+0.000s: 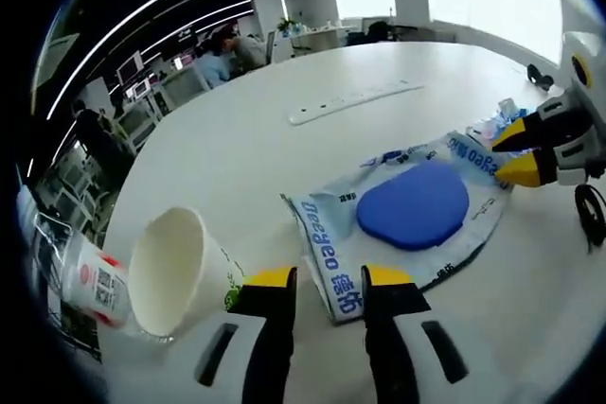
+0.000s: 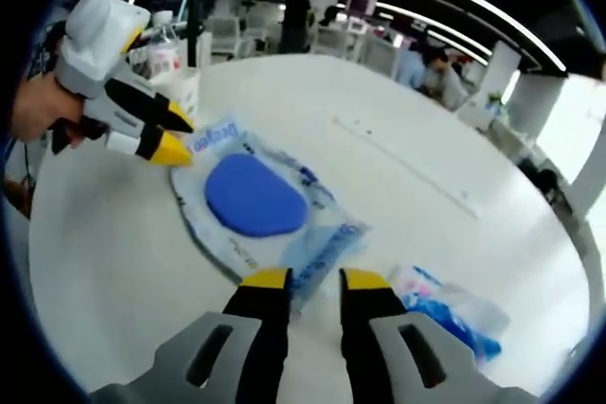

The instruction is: Arrange the tabletop items into an orderly group along one side of the table until the central work area is clear of visible clutter.

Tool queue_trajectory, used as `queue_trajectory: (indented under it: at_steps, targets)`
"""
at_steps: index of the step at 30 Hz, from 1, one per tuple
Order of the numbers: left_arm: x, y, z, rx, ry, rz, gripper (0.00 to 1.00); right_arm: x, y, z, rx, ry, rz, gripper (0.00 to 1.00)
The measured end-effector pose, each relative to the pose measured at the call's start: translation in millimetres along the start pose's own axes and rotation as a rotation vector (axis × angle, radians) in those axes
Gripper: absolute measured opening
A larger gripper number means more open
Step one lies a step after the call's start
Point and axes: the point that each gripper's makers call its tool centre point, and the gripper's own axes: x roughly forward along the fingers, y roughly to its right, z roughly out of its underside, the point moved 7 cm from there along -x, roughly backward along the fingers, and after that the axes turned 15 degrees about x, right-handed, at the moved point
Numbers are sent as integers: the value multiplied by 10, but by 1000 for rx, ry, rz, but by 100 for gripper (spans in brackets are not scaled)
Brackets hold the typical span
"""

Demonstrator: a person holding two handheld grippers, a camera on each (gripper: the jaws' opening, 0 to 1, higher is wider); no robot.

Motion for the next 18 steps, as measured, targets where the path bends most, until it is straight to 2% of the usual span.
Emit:
queue_trajectory:
  at_steps: [2,4,7,11,14,16,17,18]
  targets:
    - [-40,47,-28,-3,17,17,25,-32,-11,-29,-20,20,8,22]
    - [-80,81,-62,29,35,16,25,-55,-19,-46,-10,25,7,25]
    - [-130,99,-86,33,39,13,29,-97,-37,-68,-1,35,7,29]
    - [-202,126,-138,38,77,35,35,-167,-62,-92,3,48,8,33]
    - [-243,146,-123,58,59,45,42,-234,-82,-113,17,62,8,41]
    - [-291,158,-103,68,55,54,48,-283,-94,-137,15,74,12,42]
    - [-307,163,-104,62,63,51,49,-319,-102,-157,14,84,14,42]
    - [-338,191,-107,81,67,74,49,-341,-108,-168,17,90,14,43]
